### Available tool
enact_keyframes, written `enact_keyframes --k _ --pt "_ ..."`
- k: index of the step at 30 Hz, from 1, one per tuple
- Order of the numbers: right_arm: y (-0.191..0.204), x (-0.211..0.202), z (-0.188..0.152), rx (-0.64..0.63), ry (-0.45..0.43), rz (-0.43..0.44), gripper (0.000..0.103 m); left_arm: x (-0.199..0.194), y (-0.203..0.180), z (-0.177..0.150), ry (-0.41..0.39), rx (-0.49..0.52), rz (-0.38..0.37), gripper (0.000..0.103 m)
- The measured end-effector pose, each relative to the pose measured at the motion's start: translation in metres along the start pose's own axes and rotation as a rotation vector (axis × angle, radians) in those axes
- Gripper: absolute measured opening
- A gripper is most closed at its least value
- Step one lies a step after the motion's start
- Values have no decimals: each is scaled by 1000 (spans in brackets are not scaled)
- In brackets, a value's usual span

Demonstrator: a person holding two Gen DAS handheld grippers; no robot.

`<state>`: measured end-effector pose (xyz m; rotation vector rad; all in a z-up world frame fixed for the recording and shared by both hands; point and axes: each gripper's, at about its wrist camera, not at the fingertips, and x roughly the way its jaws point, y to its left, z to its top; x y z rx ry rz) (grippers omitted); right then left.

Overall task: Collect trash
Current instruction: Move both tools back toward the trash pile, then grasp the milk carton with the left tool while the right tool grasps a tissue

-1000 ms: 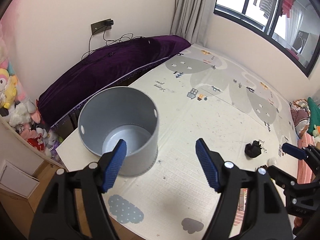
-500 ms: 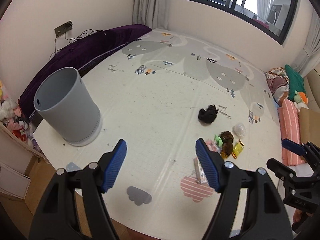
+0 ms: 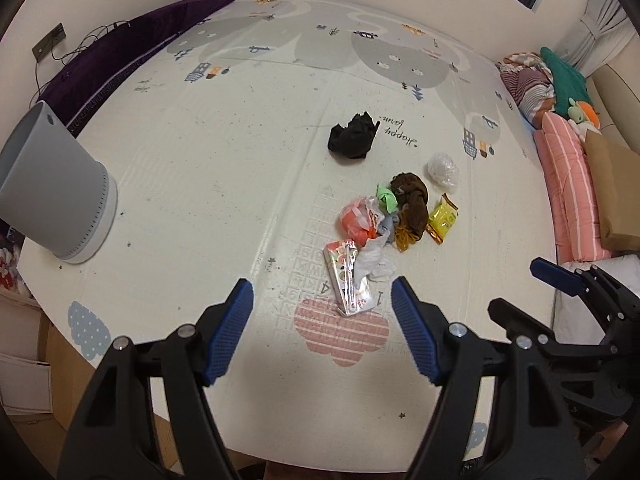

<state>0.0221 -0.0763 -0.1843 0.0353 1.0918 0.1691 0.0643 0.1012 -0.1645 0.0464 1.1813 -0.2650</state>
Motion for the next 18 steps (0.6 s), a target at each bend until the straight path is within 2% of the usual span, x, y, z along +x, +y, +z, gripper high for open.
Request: enact_keyframes --k 8,18 --pt "-12 104 -2 35 -9 -2 68 87 5 -16 36 34 7 72" --pt "-10 207 -11 45 -14 2 68 162 28 -32 67 49 54 72"
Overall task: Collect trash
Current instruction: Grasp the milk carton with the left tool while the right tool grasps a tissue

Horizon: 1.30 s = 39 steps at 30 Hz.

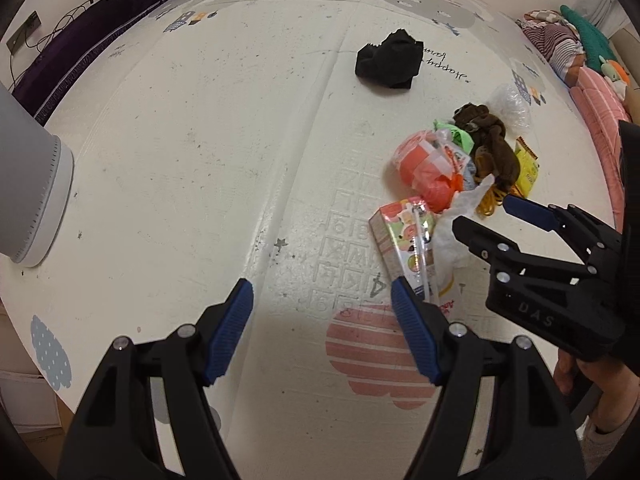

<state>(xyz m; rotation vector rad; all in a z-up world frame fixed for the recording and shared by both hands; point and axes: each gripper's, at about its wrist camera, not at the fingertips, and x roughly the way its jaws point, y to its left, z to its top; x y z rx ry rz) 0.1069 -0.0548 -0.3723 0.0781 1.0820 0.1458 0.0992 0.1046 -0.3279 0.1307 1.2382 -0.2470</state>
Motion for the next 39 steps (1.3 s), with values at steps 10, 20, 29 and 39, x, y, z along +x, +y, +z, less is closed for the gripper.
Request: enact_keyframes --k 10,20,29,39 --pt "-11 16 -9 17 37 -18 29 19 -10 0 10 -7 -33 72" --pt "-45 -6 -13 26 13 -52 29 28 -47 2 19 -3 -69 72" --pt "-64 2 -37 37 17 -32 29 67 -78 -4 47 -30 -88 72" --pt "-71 6 -47 19 25 -15 29 97 -82 -18 70 -62 -37 55"
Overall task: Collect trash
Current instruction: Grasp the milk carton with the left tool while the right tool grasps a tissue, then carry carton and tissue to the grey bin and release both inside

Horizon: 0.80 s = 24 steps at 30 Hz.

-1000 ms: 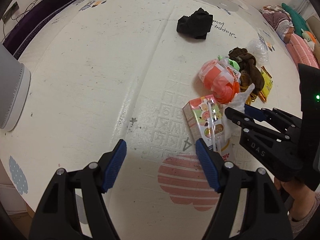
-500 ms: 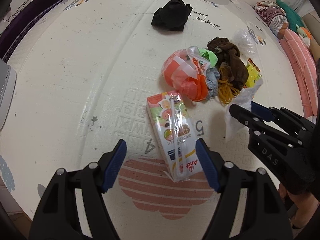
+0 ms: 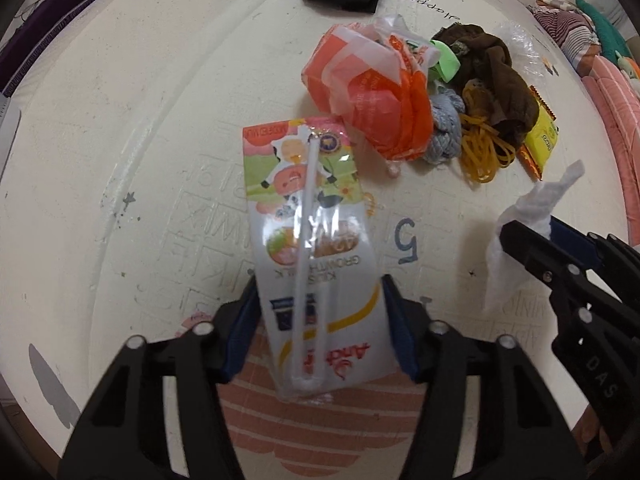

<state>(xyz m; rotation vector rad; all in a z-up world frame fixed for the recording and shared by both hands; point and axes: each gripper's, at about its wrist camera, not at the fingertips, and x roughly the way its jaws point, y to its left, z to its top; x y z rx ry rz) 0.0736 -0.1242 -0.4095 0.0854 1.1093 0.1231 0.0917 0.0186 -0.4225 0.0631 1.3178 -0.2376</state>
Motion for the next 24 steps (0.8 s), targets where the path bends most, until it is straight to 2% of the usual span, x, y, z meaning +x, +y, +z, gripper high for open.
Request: enact_keyframes --k 4,10,18,24 --pt "2 -9 4 -3 0 9 29 -17 3 1 -11 -7 -9 54" --pt "10 -48 19 -14 -12 17 29 -74 10 6 -55 11 11 53" --pt "32 -130 51 -30 -66 37 29 -181 21 20 -136 -15 29 53" --pt "68 -199 76 -80 -104 78 29 -272 41 20 -206 -49 63 53"
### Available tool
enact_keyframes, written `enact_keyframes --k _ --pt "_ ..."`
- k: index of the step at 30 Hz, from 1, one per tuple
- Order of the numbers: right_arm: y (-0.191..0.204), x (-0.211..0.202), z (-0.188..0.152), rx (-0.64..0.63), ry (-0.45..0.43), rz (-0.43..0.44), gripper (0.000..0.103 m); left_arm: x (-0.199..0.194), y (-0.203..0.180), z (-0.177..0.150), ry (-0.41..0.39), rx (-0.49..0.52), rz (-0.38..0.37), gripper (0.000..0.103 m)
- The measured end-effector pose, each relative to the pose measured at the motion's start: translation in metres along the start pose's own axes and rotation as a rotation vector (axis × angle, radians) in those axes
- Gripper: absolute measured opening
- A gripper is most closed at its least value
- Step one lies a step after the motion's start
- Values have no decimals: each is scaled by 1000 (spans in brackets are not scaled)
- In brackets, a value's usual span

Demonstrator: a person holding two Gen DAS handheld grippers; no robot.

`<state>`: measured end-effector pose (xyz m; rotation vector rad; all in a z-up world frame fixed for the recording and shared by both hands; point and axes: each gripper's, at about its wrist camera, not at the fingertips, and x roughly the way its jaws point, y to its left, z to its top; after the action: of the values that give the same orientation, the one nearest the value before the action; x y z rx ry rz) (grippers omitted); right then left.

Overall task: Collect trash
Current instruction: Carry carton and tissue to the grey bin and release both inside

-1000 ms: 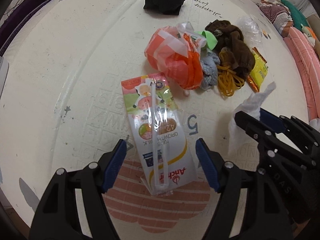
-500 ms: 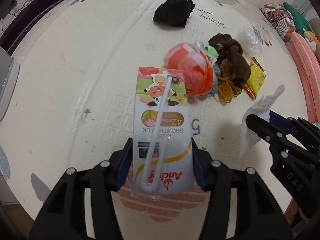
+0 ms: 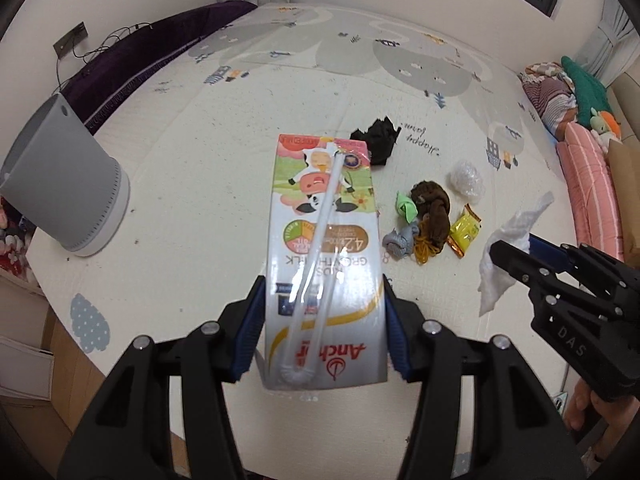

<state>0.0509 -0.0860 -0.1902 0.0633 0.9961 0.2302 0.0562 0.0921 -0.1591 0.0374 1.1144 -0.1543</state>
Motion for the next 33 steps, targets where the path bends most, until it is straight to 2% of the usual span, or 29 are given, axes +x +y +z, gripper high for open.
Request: enact_keyframes --k 6,13,17,22,28,33 --pt "51 -49 33 -108 -43 27 29 -68 37 8 -73 -49 38 53" --pt "122 -70 73 -169 -75 65 29 -115 108 15 -132 -134 48 53" --pt "186 -61 103 -223 -89 83 29 -130 170 27 -165 -160 62 53" --pt "285 -33 153 -247 -94 134 29 -143 271 53 -198 -189 74 53" --pt "408 1 219 -301 -143 256 29 -158 391 85 -260 -209 179 53" --pt "486 30 267 -365 -168 303 29 -155 453 106 -283 -245 192 53"
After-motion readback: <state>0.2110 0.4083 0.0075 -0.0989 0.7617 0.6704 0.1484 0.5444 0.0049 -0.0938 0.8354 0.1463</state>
